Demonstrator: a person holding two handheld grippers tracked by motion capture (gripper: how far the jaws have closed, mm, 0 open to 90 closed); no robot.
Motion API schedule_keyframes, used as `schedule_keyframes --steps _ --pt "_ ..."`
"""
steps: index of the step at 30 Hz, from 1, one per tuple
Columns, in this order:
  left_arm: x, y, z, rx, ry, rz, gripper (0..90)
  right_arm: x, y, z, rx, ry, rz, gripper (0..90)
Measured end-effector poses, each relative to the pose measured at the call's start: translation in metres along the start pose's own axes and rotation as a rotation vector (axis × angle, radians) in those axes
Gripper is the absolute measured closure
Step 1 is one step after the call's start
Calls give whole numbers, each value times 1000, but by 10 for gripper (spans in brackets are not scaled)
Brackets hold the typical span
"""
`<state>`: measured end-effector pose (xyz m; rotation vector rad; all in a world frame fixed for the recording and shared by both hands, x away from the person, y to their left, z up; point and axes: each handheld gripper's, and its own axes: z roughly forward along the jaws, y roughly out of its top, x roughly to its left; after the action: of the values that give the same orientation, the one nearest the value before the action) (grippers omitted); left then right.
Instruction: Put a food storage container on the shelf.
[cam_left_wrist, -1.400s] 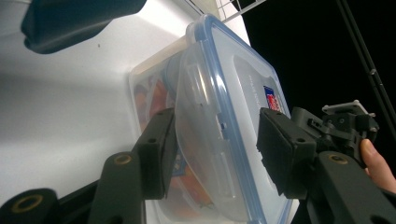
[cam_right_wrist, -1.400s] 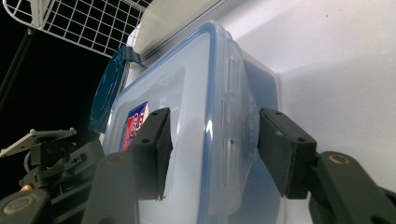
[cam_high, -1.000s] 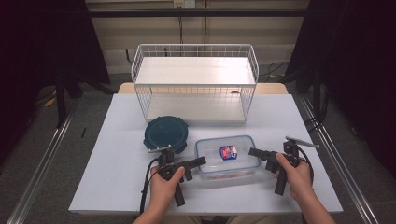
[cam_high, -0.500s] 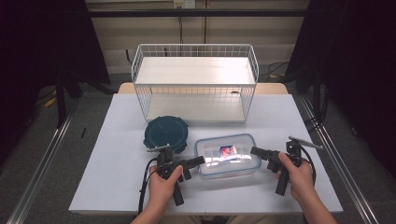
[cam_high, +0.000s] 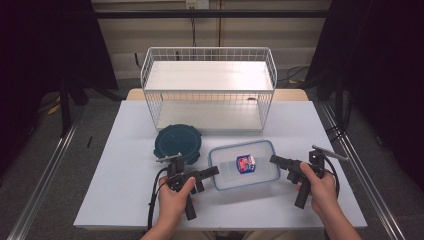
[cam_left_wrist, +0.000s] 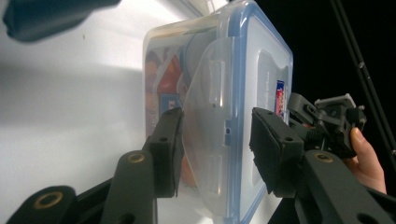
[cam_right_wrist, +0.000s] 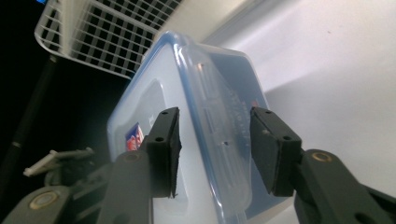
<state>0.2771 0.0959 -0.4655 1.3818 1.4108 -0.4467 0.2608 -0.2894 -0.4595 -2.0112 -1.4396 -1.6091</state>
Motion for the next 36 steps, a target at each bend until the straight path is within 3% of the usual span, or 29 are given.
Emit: schedule_keyframes --steps 7,15,17,18,19,21,23,24,27,36 --pt "-3 4 -3 -24 -27 -11 553 3 1 -4 -84 73 20 589" --pt "-11 11 -9 -48 -36 -16 558 8 1 -6 -116 114 23 599" --pt "-13 13 -12 -39 -42 11 559 11 2 -7 -123 127 23 599" --pt "-15 14 -13 -37 -41 10 559 13 3 -7 -131 130 18 599" --pt "-15 16 -14 -50 -69 8 559 15 4 -7 -133 132 9 600" --pt "-17 20 -18 -48 -52 10 559 19 5 -7 -142 143 4 602" --pt "-18 25 -22 -62 -68 18 559 23 6 -5 -139 154 0 603" --pt "-21 27 -25 -64 -51 17 561 25 7 -4 -142 163 2 603" --pt "-25 35 -32 -74 -76 28 565 32 8 0 -147 186 4 603" --pt "-41 56 -43 -99 -70 57 563 57 19 3 -176 204 -22 603"
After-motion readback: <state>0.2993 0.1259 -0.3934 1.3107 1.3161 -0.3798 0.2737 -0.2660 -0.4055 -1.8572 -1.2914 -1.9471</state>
